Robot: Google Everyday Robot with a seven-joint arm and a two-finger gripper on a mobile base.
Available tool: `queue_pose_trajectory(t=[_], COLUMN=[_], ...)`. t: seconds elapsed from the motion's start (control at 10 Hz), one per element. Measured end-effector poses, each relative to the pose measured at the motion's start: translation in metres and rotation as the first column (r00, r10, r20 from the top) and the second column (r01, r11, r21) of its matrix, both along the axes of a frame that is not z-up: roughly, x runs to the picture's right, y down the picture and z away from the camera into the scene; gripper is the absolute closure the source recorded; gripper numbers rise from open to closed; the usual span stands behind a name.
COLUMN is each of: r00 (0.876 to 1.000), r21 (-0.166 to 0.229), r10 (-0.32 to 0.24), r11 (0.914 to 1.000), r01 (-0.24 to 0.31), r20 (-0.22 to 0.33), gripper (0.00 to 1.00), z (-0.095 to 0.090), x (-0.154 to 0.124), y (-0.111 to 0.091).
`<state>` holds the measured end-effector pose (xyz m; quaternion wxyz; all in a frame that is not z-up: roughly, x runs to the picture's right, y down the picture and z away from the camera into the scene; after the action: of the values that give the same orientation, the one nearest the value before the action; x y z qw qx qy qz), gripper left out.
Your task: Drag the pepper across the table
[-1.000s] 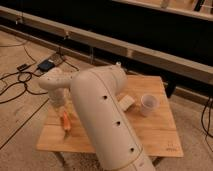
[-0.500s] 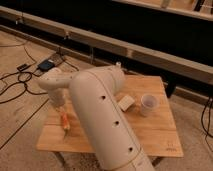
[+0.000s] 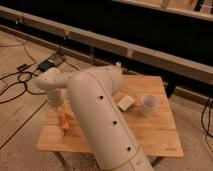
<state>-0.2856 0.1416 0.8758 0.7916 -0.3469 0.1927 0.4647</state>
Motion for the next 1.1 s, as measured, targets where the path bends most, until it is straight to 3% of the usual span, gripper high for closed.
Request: queue_pose_trajectory(t=[0.4,1.1], r00=[0.996,0.963], r21=[0.027,0.121], r10=[-0.041,-0.066], r11=[0.9989,0.992], r01=[0.039,0.035], r20=[0.076,0.26], gripper=[1.0,1.0], z=[-0.005,-0.002], x=[-0.035,-0.092], y=[-0.008,-0.007])
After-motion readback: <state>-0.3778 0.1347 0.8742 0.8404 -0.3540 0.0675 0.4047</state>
